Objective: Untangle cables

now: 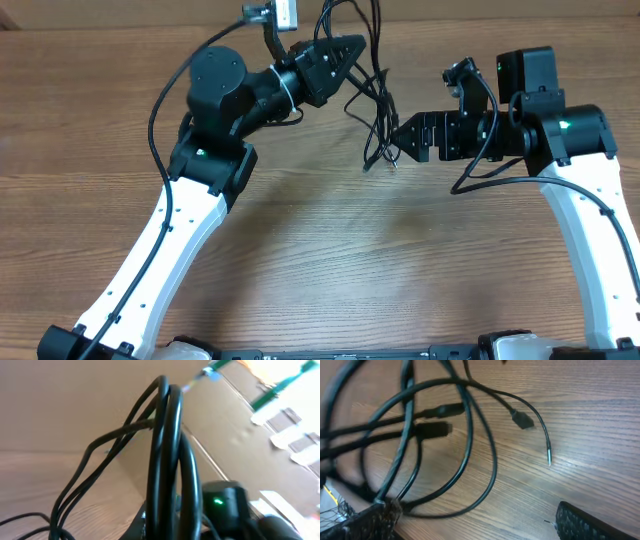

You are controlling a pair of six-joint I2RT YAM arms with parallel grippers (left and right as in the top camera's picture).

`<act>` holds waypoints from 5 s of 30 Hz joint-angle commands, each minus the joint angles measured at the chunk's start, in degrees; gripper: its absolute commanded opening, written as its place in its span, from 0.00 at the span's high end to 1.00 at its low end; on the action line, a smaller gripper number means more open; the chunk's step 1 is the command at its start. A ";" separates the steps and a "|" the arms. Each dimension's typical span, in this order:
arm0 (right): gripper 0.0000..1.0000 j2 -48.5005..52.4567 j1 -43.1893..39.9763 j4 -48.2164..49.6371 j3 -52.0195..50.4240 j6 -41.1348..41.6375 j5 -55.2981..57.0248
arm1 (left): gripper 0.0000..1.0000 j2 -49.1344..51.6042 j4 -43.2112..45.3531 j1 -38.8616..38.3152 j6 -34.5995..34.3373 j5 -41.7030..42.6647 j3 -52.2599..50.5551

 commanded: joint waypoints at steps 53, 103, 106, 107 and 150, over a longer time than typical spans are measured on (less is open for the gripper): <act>0.00 7.39 8.41 -1.64 -0.20 4.72 27.23 | 0.96 -0.63 36.59 21.94 -33.16 14.51 0.52; 0.00 7.45 -0.81 3.82 -0.20 -4.07 -16.06 | 0.96 -0.61 10.69 24.68 -15.30 13.49 0.52; 0.00 7.45 -0.79 4.09 -0.20 -2.58 -15.43 | 0.96 -0.61 9.42 19.50 -13.51 8.96 0.52; 0.00 7.45 -0.74 4.04 -0.20 -2.58 -15.15 | 0.96 -0.61 9.42 17.88 -13.16 7.39 0.52; 0.00 22.86 -2.34 8.68 -0.20 13.68 27.67 | 0.96 -0.63 15.58 8.94 -20.26 15.80 0.52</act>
